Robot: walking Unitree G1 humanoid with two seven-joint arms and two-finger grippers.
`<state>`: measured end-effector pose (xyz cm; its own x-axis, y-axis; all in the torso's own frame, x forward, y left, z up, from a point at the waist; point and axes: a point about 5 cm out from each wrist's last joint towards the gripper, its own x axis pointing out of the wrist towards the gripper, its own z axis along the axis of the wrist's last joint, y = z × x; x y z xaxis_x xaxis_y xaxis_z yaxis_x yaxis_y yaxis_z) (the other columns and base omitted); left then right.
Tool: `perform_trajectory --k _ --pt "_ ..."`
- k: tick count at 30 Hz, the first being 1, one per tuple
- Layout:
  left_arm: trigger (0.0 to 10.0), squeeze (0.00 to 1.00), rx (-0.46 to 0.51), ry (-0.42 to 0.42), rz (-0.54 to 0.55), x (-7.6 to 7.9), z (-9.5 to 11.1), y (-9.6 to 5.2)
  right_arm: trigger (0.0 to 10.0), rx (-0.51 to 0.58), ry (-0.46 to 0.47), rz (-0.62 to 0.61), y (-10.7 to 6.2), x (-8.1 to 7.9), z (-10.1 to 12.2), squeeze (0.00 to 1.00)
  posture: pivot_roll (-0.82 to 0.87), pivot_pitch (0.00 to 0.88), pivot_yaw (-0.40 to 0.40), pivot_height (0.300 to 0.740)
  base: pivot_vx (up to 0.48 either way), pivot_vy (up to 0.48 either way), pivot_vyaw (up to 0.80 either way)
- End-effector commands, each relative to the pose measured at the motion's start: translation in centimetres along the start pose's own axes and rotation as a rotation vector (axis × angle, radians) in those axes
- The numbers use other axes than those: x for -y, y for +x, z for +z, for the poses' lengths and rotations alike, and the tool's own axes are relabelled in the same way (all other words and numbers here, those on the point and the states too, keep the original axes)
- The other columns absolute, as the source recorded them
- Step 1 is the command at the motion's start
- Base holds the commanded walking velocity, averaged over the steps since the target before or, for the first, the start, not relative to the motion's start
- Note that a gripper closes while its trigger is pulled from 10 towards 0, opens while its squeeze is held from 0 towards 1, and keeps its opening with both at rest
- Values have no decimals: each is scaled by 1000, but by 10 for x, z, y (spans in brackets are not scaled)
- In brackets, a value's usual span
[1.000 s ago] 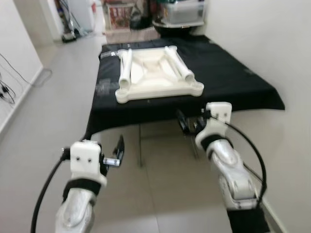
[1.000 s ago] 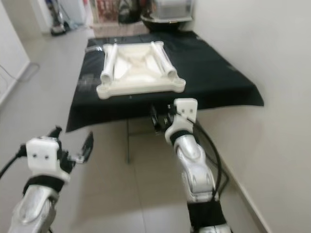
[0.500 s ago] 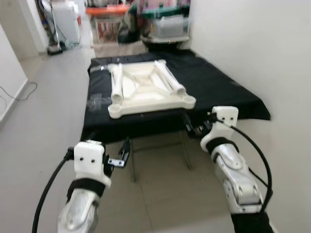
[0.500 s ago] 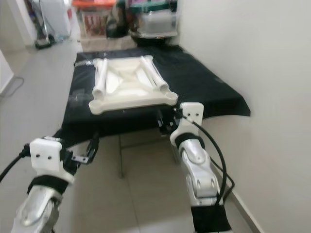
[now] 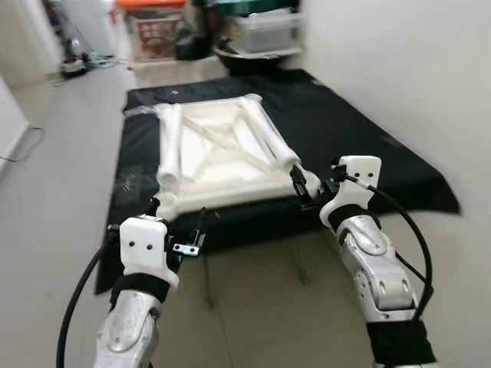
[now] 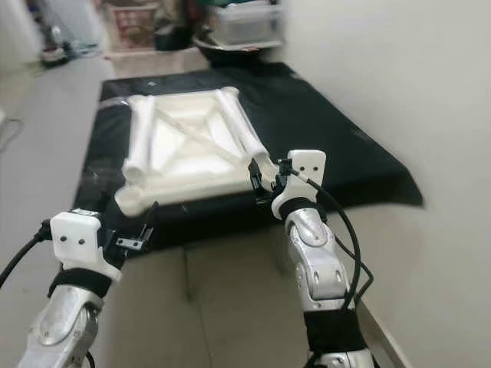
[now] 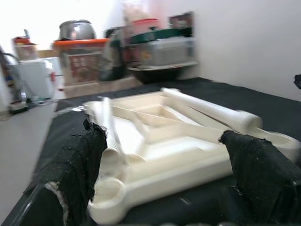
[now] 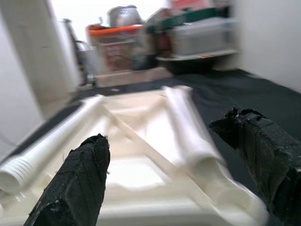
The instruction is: Building children table
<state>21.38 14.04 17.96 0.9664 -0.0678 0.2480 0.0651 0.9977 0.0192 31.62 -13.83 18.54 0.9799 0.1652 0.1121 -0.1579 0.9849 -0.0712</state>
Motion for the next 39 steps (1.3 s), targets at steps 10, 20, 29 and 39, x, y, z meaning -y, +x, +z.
perform_trajectory --k 10,20,29,39 --pt "10000 0 -9 -3 1 -1 -6 4 10000 -22 -22 30 1 7 -1 0 28 0 -51 740 432 0 0" --pt "10000 0 -12 10 14 -2 -8 4 10000 -30 25 67 4 18 -1 1000 29 0 -65 740 0 0 0" --pt "10000 0 -31 22 20 -1 -12 0 10000 -135 33 119 -6 22 -14 1000 21 0 -68 740 0 0 0" --pt "10000 0 -31 24 24 -1 -12 2 10000 -326 120 116 -5 25 -50 0 26 0 -72 740 0 0 0"
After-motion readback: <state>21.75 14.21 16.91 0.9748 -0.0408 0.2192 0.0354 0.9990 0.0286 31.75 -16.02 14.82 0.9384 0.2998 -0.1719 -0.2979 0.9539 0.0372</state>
